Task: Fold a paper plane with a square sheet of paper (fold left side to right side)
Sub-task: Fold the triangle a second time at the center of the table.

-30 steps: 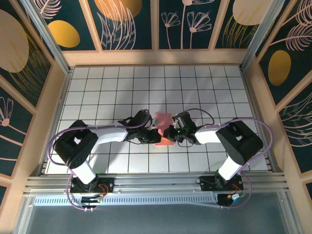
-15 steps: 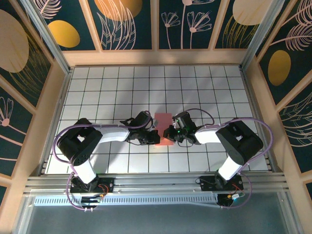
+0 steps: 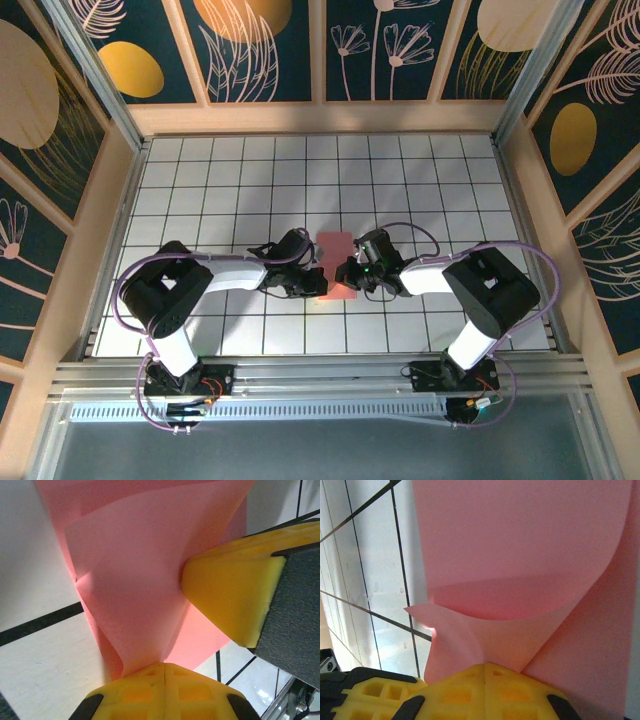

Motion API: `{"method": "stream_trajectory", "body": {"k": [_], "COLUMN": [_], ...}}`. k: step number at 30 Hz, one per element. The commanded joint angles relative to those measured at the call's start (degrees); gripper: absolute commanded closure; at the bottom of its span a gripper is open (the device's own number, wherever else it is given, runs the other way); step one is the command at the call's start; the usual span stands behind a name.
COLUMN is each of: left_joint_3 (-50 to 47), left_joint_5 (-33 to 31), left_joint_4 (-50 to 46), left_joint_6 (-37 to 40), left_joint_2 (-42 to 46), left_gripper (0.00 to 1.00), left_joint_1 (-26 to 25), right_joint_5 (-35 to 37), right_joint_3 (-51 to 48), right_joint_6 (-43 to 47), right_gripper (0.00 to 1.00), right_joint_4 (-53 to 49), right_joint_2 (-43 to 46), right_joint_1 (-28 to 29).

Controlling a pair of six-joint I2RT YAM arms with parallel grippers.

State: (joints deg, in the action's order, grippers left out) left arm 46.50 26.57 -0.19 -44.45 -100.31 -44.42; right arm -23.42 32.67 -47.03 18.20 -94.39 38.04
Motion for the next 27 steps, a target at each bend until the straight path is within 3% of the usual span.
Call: {"method": "stream_trajectory", "body": {"k": [1,27], "left_joint_3": [-0.18,-5.16], "left_joint_5": [0.49,2.84], "left_joint_4": [-0.54,-3.06], "left_joint_6": [0.16,0.61], "left_joint_2": [-0.78,3.67], "left_gripper": [1.00,1.00], "left_joint_1": [-0.05,-0.61], "right_joint_5": [1.45,1.91], "right_joint_3": [-1.82,-1.20], "right_joint_6": [0.71,0.68], "right_gripper": [1.00,1.00], "right_joint_4": [-5.36,-6.59], "right_joint_2": [-0.97,-1.87], "right_joint_1": [1.07,1.06]}}
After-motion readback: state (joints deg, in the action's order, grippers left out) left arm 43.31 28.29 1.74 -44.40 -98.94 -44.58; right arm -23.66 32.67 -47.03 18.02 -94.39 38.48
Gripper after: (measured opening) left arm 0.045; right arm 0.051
